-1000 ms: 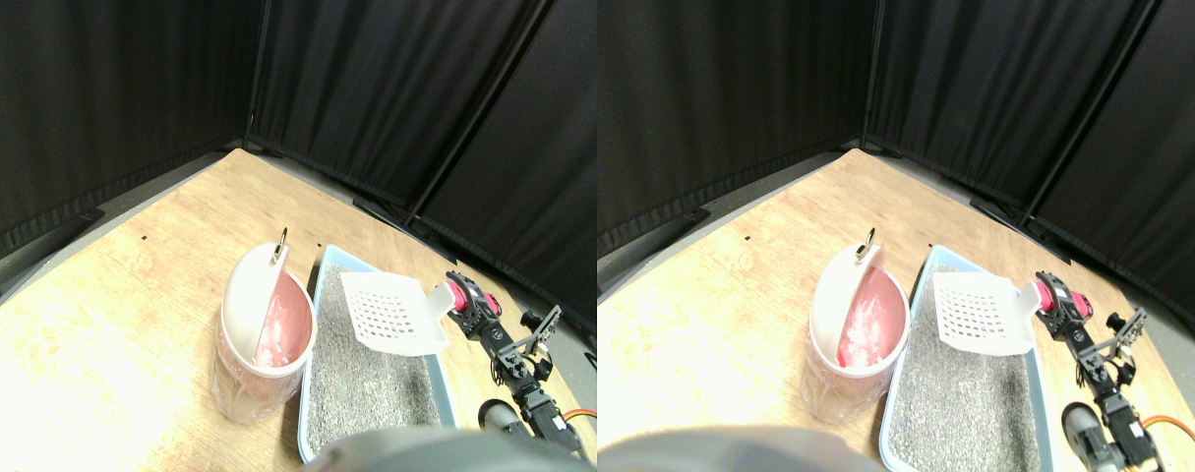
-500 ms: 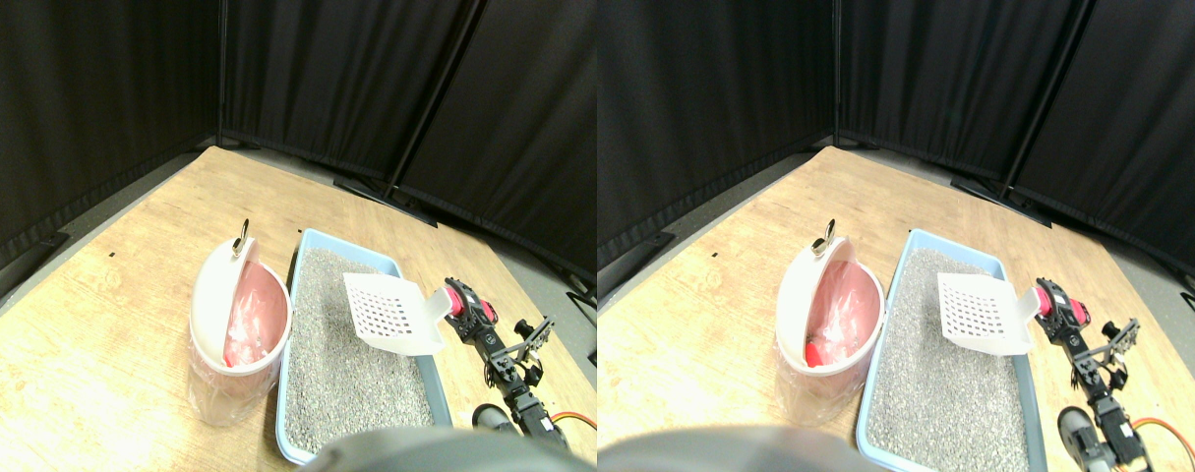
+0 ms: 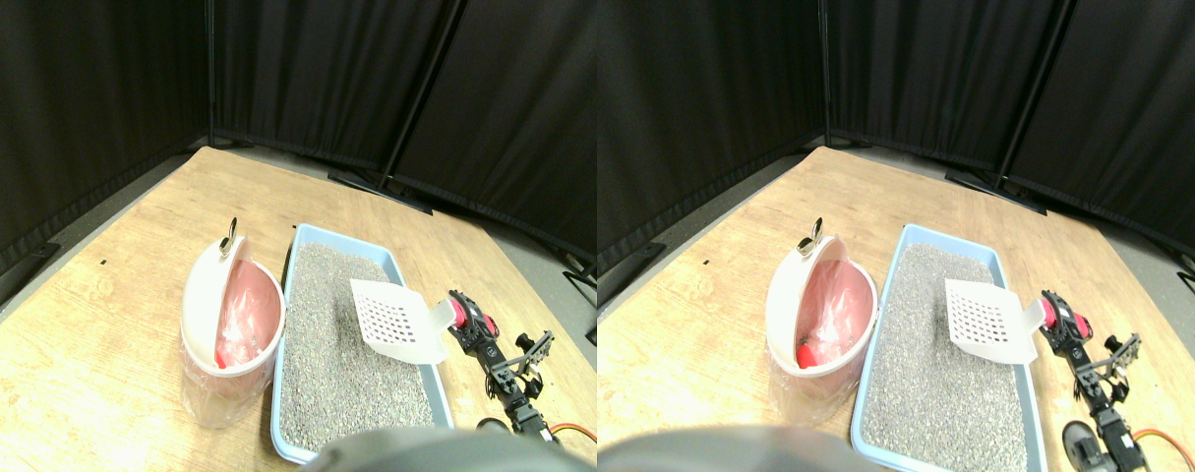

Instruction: Scoop (unimanual)

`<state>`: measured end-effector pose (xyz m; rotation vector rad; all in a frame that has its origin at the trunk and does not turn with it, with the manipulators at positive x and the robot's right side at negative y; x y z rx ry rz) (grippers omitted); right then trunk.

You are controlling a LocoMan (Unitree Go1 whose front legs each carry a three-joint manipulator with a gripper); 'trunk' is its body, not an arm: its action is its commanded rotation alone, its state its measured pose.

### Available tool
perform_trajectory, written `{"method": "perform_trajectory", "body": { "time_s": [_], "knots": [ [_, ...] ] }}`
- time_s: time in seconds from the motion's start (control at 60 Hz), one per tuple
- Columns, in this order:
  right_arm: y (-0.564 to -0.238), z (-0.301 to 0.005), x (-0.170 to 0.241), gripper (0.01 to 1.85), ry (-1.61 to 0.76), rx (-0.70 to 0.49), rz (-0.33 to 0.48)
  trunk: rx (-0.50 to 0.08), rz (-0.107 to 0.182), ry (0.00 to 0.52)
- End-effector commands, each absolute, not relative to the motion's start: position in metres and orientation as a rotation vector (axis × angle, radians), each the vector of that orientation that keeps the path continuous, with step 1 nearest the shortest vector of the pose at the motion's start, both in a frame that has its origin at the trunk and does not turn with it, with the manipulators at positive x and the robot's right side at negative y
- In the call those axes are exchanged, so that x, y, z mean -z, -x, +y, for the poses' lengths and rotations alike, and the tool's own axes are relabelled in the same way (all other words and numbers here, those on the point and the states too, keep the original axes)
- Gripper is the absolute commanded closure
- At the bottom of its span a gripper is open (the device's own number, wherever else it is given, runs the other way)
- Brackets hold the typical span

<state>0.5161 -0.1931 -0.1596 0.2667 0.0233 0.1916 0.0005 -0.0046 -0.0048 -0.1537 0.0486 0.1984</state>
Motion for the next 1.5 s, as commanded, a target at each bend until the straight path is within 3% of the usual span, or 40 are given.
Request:
{"method": "perform_trajectory", "body": {
  "time_s": [0.017,0.367,0.733,0.933,0.983,1.017,1.1,1.133,1.15,1.217,1.317,1.5],
  "knots": [
    [-0.512,-0.192,0.160,1.81,-0.319,-0.179,-0.015,-0.198,0.043,0.169],
    [-0.505,-0.187,0.195,1.81,-0.390,-0.152,0.039,-0.184,0.043,0.160],
    [-0.501,-0.207,0.221,1.81,-0.410,-0.068,0.091,-0.166,0.045,0.144],
    [-0.501,-0.217,0.232,1.81,-0.406,-0.013,0.174,-0.158,0.046,0.135],
    [-0.499,-0.218,0.230,1.54,-0.389,0.025,0.227,-0.156,0.049,0.133],
    [-0.498,-0.218,0.229,1.48,-0.393,0.025,0.237,-0.155,0.050,0.132],
    [-0.496,-0.220,0.223,0.94,-0.380,0.014,0.344,-0.153,0.051,0.132],
    [-0.496,-0.220,0.222,0.88,-0.384,0.013,0.353,-0.152,0.051,0.132],
    [-0.495,-0.221,0.221,0.66,-0.397,0.010,0.375,-0.152,0.051,0.132],
    [-0.492,-0.221,0.217,0.46,-0.407,0.000,0.398,-0.151,0.054,0.130],
    [-0.487,-0.219,0.209,0.31,-0.422,-0.031,0.407,-0.151,0.054,0.130],
    [-0.475,-0.219,0.194,0.33,-0.421,-0.059,0.376,-0.135,0.057,0.123]
  ]
}}
